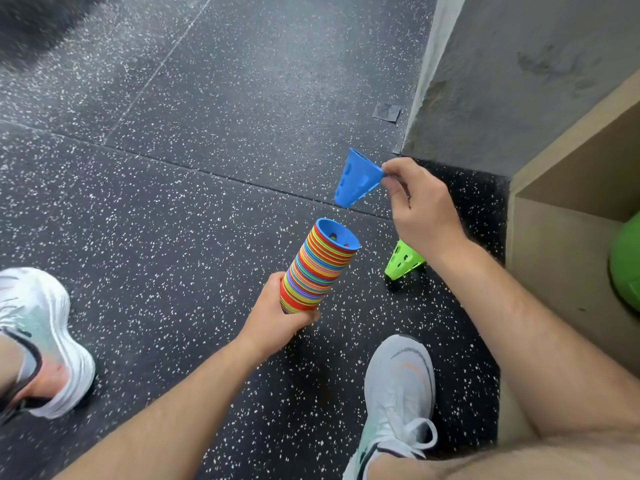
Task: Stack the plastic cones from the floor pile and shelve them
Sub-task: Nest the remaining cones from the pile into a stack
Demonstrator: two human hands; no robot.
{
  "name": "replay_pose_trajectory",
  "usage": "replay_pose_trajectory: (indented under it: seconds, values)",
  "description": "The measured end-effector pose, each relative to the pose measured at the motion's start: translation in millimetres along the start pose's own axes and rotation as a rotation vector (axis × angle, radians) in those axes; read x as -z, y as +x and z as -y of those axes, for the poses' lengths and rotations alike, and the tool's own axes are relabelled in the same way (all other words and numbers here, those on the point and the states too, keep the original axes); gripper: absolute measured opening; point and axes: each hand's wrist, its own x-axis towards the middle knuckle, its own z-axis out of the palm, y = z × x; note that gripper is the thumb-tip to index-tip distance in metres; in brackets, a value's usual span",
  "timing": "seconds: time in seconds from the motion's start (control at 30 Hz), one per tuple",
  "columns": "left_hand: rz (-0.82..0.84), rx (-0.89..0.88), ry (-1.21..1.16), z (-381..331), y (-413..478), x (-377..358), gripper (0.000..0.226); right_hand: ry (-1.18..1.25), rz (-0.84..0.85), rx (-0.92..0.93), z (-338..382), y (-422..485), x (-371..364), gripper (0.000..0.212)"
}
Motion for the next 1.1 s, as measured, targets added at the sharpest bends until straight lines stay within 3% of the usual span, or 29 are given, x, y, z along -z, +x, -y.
replay_pose_trajectory:
  seconds: [0.2, 0.37, 0.47, 0.6, 0.83, 1.1]
  values:
    - [-0.005, 0.009, -0.069, -2.4, -4.9, 5.7, 0.066, -0.039, 0.106, 0.103, 26.0, -14.0, -11.9, 0.016]
    - [-0.045, 0.016, -0.115, 4.9, -4.0, 11.4, 0.062, 0.053, 0.369, 0.094, 34.2, -39.3, -36.5, 0.021]
    - [-0.041, 0.030, -0.133, 7.0, -3.0, 13.3, 0.064, 0.098, 0.314, -0.003, 36.4, -41.3, -36.3, 0.024]
    - [-0.016, 0.031, -0.127, 3.9, -4.4, 13.0, 0.065, -0.076, 0.162, -0.185, 8.1, -34.9, -23.0, 0.028]
    - [0.028, 0.006, -0.075, 1.4, -6.3, 12.2, 0.066, -0.384, 0.306, -0.495, -59.3, -53.9, -15.0, 0.044]
    - [0.027, -0.003, -0.069, -2.4, -9.1, 9.7, 0.066, -0.420, 0.270, -0.540, -70.1, -70.8, -23.0, 0.024]
